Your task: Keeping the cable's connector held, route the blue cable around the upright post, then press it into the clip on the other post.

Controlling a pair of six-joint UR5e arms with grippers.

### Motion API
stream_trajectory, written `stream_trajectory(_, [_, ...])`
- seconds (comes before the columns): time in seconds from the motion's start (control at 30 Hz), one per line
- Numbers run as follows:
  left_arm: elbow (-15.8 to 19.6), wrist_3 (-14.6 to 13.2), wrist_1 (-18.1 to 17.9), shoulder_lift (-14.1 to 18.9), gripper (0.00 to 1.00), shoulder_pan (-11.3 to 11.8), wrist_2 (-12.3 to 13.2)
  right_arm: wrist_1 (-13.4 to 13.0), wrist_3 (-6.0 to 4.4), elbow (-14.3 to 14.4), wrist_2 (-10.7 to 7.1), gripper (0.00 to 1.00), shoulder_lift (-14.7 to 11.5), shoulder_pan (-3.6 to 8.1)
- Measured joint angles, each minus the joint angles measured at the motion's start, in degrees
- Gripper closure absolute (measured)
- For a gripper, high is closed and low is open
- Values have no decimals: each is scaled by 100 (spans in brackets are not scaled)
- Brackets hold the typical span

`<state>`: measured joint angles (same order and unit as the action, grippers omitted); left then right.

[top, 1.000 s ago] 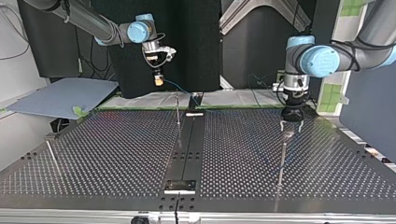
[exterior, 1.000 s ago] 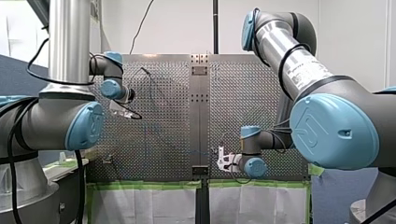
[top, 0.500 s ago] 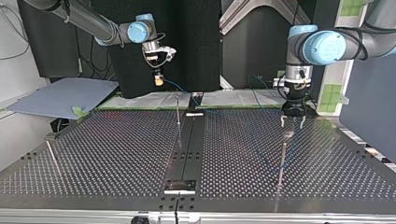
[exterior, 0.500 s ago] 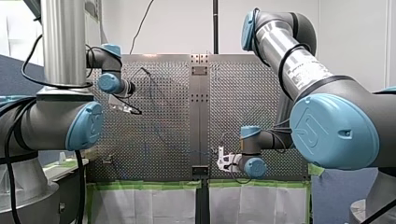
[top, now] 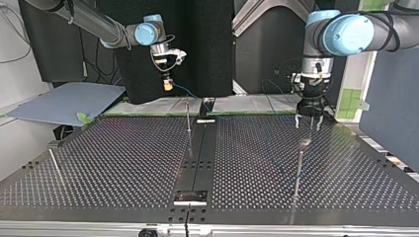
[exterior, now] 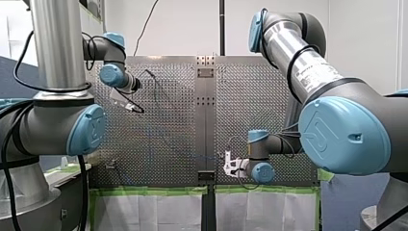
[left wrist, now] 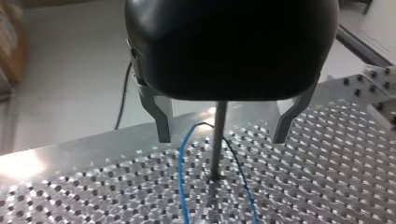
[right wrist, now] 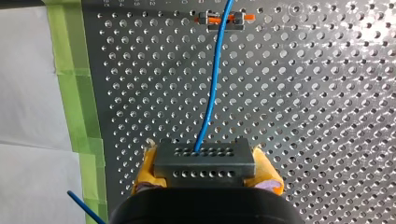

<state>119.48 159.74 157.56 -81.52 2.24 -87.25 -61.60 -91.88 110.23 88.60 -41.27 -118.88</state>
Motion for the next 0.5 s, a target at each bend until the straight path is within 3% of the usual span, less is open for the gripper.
stream_trajectory(0.3, [3, -491, 232, 335, 1, 18, 9, -10, -54, -2, -56, 100, 0, 14])
stream_trajectory(0.5, [-171, -842, 499, 597, 1, 44, -241, -9, -77, -4, -84, 100, 0, 5])
